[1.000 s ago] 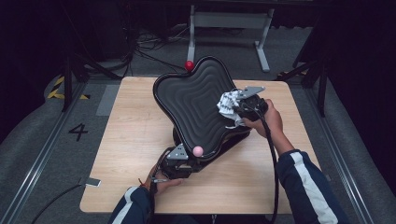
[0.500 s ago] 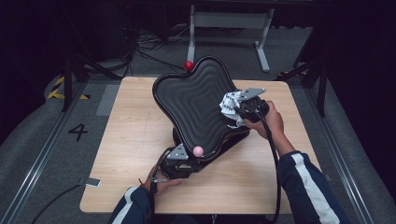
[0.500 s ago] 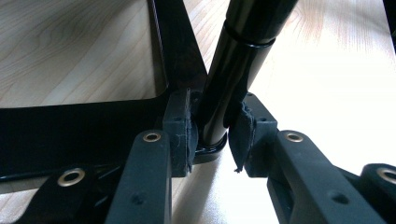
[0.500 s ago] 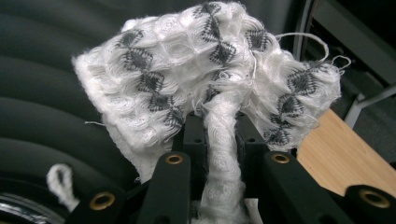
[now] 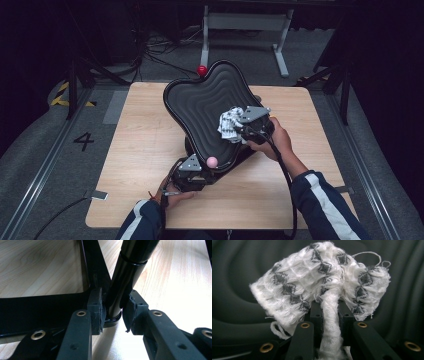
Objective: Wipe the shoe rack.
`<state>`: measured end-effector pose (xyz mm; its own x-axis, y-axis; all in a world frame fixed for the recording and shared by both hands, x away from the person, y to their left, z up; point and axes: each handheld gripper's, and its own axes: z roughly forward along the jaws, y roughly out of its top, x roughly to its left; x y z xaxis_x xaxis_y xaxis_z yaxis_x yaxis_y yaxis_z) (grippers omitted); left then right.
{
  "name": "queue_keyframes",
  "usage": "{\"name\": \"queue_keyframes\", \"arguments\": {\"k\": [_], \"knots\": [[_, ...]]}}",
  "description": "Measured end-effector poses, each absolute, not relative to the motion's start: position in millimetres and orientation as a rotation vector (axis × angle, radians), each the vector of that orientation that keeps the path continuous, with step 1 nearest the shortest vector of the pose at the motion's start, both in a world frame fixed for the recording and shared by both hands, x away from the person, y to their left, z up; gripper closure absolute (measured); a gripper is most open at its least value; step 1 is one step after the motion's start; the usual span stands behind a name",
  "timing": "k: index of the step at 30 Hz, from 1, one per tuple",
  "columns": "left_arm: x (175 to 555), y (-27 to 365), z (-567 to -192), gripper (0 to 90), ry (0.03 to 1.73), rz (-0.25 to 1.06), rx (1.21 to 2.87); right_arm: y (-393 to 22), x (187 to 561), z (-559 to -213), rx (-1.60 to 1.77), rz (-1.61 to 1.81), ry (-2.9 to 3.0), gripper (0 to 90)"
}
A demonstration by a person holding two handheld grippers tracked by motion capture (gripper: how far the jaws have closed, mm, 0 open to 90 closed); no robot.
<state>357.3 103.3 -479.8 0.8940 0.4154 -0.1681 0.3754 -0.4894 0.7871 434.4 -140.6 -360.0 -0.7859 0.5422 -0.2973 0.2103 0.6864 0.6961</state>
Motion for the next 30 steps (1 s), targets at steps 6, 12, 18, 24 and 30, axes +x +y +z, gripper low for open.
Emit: {"name": "queue_keyframes", "arguments": {"k": [6,12,18,24,30], "knots": [[357.2,102.8,-480.1,69.1,0.566,0.049,2.126,-120.5,415.8,-360.3,0.485,0.949,2.47,78.4],[357.0,103.0,-479.9,69.1,0.568,0.056,2.131,-105.4,396.4,-362.0,0.394,0.967,2.551,77.9],[357.2,103.2,-479.7,69.1,0.566,0.061,2.135,-104.3,388.8,-364.4,0.398,0.973,2.566,77.8],[356.8,103.0,-479.8,69.1,0.571,0.059,2.131,-110.5,391.7,-365.5,0.423,0.958,2.533,78.0],[356.5,102.9,-479.7,69.1,0.57,0.058,2.134,-127.1,404.0,-366.3,0.519,0.95,2.474,77.8]]}}
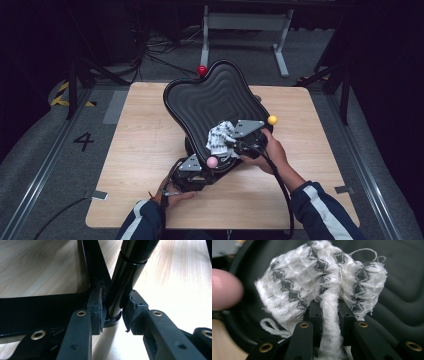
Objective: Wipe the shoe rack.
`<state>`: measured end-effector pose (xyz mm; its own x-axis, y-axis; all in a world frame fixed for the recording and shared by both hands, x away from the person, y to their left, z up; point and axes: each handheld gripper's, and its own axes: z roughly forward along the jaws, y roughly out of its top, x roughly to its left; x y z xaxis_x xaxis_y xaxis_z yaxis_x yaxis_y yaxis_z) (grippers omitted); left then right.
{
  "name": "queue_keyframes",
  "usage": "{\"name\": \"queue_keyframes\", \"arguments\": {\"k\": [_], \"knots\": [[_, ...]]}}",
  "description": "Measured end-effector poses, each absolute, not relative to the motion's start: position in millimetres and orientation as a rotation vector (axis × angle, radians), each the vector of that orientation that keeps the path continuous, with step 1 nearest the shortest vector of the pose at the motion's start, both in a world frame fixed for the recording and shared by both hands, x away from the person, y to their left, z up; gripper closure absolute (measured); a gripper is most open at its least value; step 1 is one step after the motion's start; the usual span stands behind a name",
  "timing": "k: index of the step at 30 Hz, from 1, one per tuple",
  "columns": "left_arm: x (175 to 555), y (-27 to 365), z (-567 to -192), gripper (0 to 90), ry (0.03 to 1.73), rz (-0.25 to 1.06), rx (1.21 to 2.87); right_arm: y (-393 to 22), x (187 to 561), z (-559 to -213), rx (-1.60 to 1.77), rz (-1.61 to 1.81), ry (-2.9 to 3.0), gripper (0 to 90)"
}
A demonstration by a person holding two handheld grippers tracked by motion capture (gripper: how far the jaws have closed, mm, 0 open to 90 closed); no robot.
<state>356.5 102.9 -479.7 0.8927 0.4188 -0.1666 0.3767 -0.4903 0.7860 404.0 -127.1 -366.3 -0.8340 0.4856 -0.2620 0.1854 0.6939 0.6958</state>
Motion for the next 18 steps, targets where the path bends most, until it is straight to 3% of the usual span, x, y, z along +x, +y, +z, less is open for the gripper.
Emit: {"name": "queue_keyframes", "arguments": {"k": [18], "knots": [[356.4,103.0,-479.7,69.1,0.573,0.055,2.135,-196.1,429.7,-371.0,0.796,0.905,2.319,77.6]]}}
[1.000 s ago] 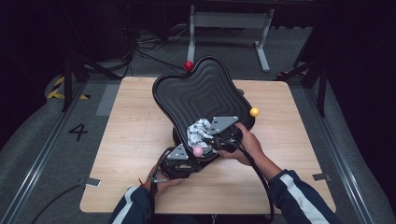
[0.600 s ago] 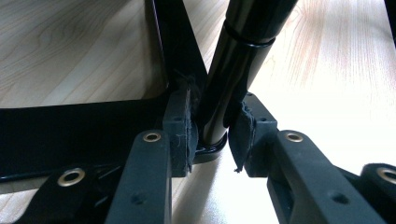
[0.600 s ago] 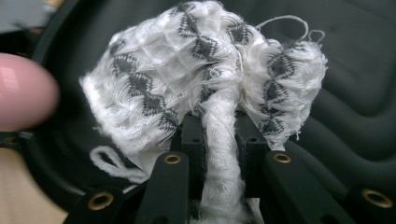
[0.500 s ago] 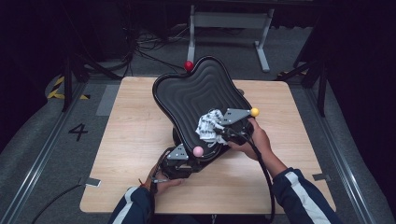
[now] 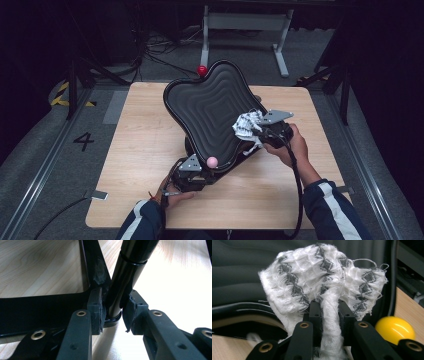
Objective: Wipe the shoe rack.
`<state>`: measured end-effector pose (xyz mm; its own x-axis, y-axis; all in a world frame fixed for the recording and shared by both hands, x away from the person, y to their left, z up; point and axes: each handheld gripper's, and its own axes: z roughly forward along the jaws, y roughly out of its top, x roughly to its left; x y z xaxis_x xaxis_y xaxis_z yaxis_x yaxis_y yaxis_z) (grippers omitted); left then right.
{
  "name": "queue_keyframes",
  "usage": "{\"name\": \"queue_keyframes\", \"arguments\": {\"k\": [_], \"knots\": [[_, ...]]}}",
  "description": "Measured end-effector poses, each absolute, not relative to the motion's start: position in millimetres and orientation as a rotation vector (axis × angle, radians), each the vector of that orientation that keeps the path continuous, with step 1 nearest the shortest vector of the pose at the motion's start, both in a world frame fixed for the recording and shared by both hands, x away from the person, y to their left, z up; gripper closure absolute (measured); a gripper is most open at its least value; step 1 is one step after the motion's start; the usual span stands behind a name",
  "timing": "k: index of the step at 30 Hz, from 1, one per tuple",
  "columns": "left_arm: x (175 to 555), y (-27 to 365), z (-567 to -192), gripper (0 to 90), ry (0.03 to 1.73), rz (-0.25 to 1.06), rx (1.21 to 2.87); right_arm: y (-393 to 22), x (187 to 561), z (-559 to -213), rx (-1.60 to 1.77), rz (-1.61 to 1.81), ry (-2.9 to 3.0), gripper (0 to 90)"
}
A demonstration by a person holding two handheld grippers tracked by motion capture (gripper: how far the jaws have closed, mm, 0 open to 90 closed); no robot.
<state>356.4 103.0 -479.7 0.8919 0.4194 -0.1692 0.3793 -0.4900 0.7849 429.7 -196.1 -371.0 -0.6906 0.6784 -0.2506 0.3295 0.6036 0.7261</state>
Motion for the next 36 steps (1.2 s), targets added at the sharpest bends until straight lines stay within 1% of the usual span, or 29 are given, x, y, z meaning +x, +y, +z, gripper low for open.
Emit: {"name": "queue_keyframes", "arguments": {"k": [8,15,17,23,30,36], "knots": [[357.2,103.3,-479.7,69.0,0.576,0.056,2.132,-221.3,423.2,-373.9,0.843,0.942,2.252,77.5],[356.9,103.3,-479.8,69.0,0.581,0.056,2.129,-225.5,414.9,-375.1,0.81,0.943,2.22,77.2],[357.1,103.2,-480.1,68.9,0.583,0.053,2.123,-231.0,407.5,-374.4,0.8,0.951,2.195,77.0],[358.2,103.9,-479.8,68.8,0.582,0.042,2.128,-239.6,403.5,-377.7,0.82,1.01,2.193,77.2],[358.7,103.9,-480.1,68.7,0.581,0.038,2.124,-228.2,393.7,-377.6,0.763,1.043,2.234,76.8],[357.6,103.3,-480.2,68.9,0.584,0.045,2.122,-202.7,381.8,-383.0,0.634,1.028,2.256,76.9]]}}
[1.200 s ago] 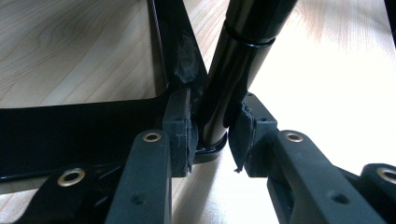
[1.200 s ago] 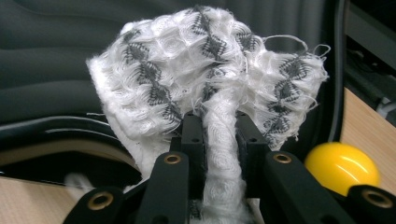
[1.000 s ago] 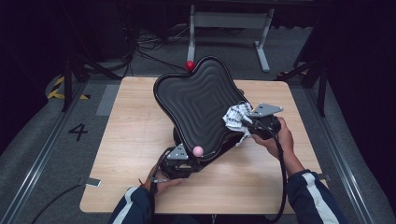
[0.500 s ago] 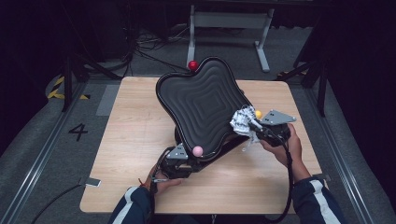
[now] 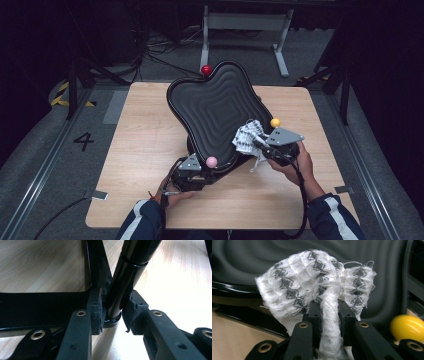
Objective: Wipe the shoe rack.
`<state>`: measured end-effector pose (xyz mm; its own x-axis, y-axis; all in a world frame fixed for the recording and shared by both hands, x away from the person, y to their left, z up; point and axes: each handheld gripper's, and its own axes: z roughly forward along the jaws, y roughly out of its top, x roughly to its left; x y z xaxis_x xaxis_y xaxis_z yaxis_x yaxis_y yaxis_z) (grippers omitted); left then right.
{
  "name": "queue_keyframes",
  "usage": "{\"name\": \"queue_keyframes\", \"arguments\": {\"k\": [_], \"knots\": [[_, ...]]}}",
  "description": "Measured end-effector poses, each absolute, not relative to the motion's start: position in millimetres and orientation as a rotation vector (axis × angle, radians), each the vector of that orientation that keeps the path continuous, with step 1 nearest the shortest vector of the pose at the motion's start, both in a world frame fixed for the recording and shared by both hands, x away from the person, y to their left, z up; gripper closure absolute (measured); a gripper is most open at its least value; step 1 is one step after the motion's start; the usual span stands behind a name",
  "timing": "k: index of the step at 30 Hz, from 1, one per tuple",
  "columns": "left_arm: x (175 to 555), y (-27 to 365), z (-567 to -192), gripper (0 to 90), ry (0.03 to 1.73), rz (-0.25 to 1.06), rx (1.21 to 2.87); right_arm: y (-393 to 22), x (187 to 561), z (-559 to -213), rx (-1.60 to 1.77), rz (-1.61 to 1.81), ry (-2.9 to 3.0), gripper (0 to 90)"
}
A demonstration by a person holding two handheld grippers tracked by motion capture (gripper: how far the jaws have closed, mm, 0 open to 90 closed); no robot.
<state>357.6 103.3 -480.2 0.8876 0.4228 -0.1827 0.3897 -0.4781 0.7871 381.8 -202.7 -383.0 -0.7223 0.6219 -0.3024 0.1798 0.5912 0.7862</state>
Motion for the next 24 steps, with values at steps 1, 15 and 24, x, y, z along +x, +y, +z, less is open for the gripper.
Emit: {"name": "queue_keyframes", "arguments": {"k": [1,15,24], "knots": [[357.7,103.3,-480.2,68.9,0.582,0.046,2.123,-199.0,380.0,-383.8,0.621,1.035,2.269,76.8],[358.0,103.6,-479.9,68.9,0.58,0.045,2.129,-162.2,351.0,-386.6,0.489,1.101,2.367,77.5],[357.7,103.3,-480.1,68.9,0.582,0.045,2.124,-142.5,329.9,-383.2,0.397,1.139,2.399,75.8]]}}
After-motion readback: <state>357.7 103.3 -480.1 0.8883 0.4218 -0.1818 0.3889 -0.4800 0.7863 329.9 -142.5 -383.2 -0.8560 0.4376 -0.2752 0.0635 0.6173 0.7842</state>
